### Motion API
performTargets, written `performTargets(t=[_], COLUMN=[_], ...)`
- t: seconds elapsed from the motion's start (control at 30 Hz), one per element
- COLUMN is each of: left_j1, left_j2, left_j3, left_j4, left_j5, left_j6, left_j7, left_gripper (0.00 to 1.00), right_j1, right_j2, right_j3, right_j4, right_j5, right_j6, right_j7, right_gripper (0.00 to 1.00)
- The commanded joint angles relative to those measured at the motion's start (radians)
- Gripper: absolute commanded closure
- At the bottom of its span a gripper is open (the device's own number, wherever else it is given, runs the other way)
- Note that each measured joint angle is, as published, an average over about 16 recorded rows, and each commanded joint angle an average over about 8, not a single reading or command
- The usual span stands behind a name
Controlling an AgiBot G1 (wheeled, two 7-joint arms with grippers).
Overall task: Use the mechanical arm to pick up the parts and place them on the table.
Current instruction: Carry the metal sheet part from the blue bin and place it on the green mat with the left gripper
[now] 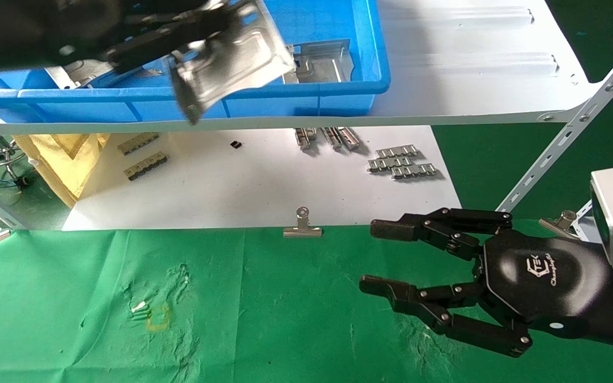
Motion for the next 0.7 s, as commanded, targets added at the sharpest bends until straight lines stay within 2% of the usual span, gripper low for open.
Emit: performTargets(t=[0.03,0.37,0.53,0.7], left_j1=[0.023,0.266,0.351,0.414], left_j2=[-0.025,-0.208,-0.253,-0.253], left_j3=[-0.009,0.064,0.119,0.177], left_j4=[0.001,-0.268,-0.288,-0.269], left_j5=[-0.021,-0.19,-0.213,-0.176], left_j6=[0.031,0.031,0.022,0.013], left_j7=[0.042,0.125,0.213,0.366], left_gripper=[1.0,1.0,1.0,1.0], right_j1=[0.0,0.0,0.0,0.0], right_j2=[0.0,0.0,0.0,0.0], right_j3=[0.0,0.0,0.0,0.0], right_j4=[0.0,0.0,0.0,0.0], right_j5=[0.0,0.0,0.0,0.0], right_j6=[0.0,0.0,0.0,0.0], right_j7=[0.0,0.0,0.0,0.0], right_gripper=[0.0,0.0,0.0,0.0])
